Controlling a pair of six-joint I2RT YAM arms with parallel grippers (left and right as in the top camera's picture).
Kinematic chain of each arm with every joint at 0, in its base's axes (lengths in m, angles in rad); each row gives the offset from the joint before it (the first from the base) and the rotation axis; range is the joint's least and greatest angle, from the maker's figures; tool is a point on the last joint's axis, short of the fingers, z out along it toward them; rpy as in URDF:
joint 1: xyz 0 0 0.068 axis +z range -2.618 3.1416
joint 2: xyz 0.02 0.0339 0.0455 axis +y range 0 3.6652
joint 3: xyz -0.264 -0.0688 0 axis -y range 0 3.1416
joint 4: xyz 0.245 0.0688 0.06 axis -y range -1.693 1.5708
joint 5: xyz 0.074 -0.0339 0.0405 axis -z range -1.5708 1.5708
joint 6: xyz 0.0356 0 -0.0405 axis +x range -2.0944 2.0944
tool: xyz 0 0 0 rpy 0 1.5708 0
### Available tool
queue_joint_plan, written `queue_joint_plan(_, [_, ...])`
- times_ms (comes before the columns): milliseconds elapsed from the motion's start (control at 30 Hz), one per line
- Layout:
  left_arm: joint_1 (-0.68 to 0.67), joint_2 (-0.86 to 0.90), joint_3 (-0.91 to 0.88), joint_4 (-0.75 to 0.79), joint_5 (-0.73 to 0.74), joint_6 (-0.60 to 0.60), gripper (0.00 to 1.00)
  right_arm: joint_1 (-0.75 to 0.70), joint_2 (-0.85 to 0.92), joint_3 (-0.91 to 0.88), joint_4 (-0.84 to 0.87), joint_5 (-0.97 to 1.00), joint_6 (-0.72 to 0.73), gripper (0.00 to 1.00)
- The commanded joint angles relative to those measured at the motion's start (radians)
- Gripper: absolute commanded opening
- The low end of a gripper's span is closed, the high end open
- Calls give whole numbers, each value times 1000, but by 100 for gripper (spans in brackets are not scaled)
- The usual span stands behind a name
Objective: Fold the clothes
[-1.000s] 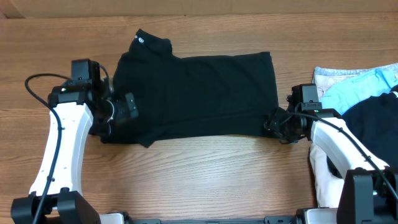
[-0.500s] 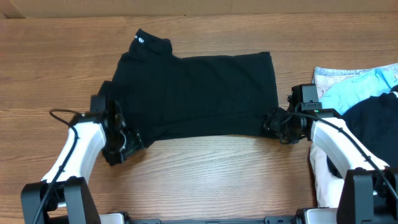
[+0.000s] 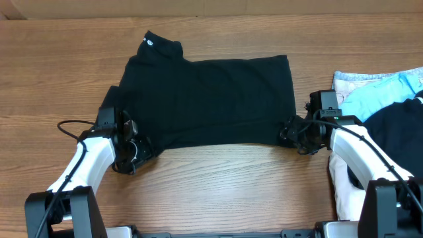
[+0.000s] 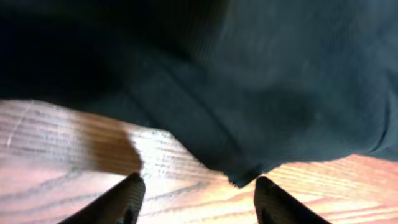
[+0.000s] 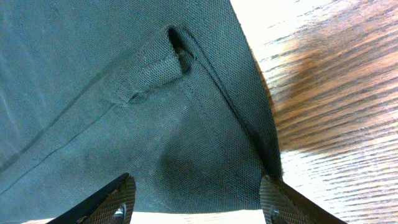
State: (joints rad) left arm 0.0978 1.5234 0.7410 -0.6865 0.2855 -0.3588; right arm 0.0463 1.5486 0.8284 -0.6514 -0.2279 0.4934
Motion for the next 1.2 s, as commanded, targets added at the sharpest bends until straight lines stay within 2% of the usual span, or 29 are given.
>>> queue_joint_plan(0, [-9,0,-6,11,-3,18,49,-2,6,9,-2,10,-5,69])
queue_joint_plan(100, [-8,0,-6,10,-20,19,37,-2,6,9,-2,10,-5,69])
queue_joint_plan(133, [-9,0,-6,10,-20,19,29,-2,6,9,-1,10,-5,69])
queue_joint_plan(200, [-9,0,-6,11,-19,11,19,-2,6,9,1,10,-5,69])
queue_joint_plan(367, [-8,0,-6,48,-10,-39,13,-2,6,9,2,10,-5,69])
queue_joint_plan(433, [-8,0,-4,74,53,-50,4,-2,6,9,2,10,-5,69])
queue_joint_plan(533, [-9,0,1,89,154,-59,4,-2,6,9,-2,10,-5,69])
queue_joint_plan(800, [-9,0,3,100,150,-92,4,-2,6,9,-2,10,-5,69])
queue_joint_plan(933, [-10,0,37,101,196,-114,4,-2,6,9,-2,10,-5,70])
queue_joint_plan(1133, [-21,0,108,27,130,-90,4,-2,6,9,-2,10,-5,70])
queue_joint_plan(1167, [-32,0,111,-4,130,-84,8,-2,6,9,-2,10,-5,70])
